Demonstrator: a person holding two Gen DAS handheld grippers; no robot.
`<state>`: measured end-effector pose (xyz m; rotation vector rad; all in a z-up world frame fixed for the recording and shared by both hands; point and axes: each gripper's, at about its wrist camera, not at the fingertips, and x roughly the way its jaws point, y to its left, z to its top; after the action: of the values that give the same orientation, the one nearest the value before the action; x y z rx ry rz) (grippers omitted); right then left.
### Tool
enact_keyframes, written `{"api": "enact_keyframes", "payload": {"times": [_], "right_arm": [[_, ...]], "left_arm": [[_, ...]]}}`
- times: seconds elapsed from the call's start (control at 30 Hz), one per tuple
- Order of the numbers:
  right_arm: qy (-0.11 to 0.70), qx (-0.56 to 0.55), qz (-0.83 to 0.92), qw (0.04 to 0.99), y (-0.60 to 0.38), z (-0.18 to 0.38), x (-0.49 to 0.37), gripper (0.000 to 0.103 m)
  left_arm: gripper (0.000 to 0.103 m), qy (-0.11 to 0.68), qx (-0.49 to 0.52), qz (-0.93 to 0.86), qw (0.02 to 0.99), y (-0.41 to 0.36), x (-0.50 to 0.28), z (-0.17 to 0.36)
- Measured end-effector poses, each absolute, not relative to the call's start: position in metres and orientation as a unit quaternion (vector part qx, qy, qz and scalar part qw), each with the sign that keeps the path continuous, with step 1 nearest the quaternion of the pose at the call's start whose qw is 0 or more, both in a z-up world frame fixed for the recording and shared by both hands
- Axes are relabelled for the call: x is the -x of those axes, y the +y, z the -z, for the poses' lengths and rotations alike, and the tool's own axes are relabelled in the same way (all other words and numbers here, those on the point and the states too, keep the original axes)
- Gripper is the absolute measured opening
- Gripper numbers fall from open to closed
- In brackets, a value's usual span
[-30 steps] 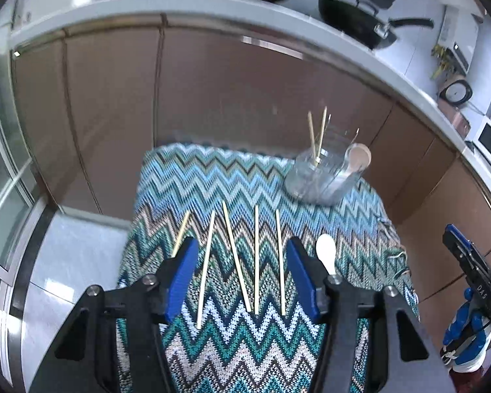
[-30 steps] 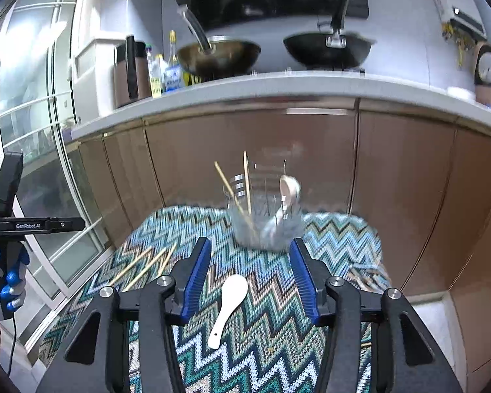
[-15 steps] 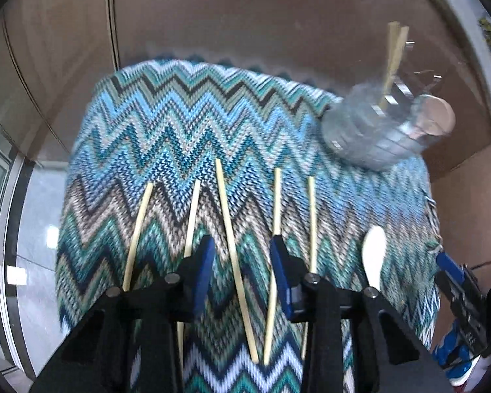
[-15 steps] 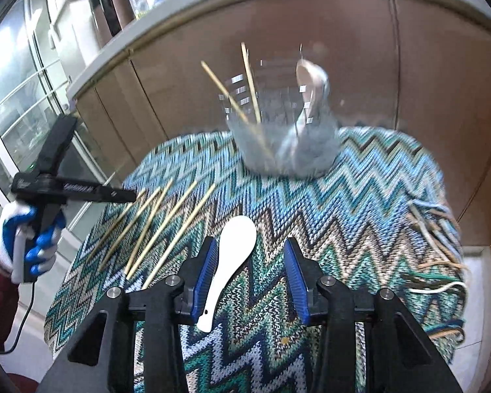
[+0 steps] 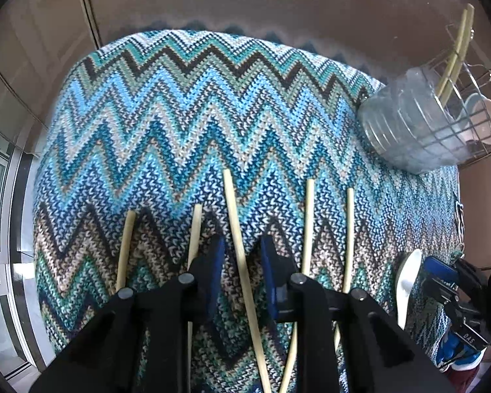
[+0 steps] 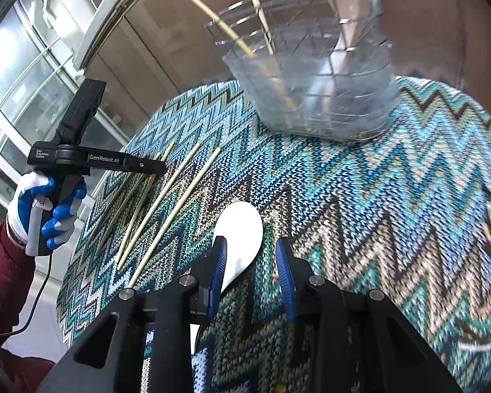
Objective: Organize utensils
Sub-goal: 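Lower the left tool onto a chopstick while the right tool closes on a white spoon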
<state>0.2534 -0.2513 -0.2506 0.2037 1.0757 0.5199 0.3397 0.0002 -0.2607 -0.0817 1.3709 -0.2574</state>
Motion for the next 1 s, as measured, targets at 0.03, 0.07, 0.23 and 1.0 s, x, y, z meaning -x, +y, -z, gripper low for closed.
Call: {"api": "enact_keyframes", "payload": {"times": [0.03,0.07,0.23,1.0], "right_arm": [[0.508,-0.096,-0.247,0.819,-0.251,0.252,-0.257,0.031],[0.511,-0.096,-0.251,0.817,-0.250,0.254,-0.262,0.030],[0.527,-0.082,-0.265,0.803,-0.243,0.261,-0.276,0.025],[0.513,-0.012,-0.258,0.819,-0.231,0.236,-0.260,0.006]], "left_arm": [[0.021,0.632,0.036,0.120,0.765,0.000,-0.342,0.261],[0.021,0.633,0.035,0.121,0.764,-0.001,-0.342,0.261],[0.018,0.637,0.028,0.122,0.761,-0.002,-0.350,0.263],[0.006,0.588,-0.009,0.094,0.804,-0.022,-0.329,0.235]]}}
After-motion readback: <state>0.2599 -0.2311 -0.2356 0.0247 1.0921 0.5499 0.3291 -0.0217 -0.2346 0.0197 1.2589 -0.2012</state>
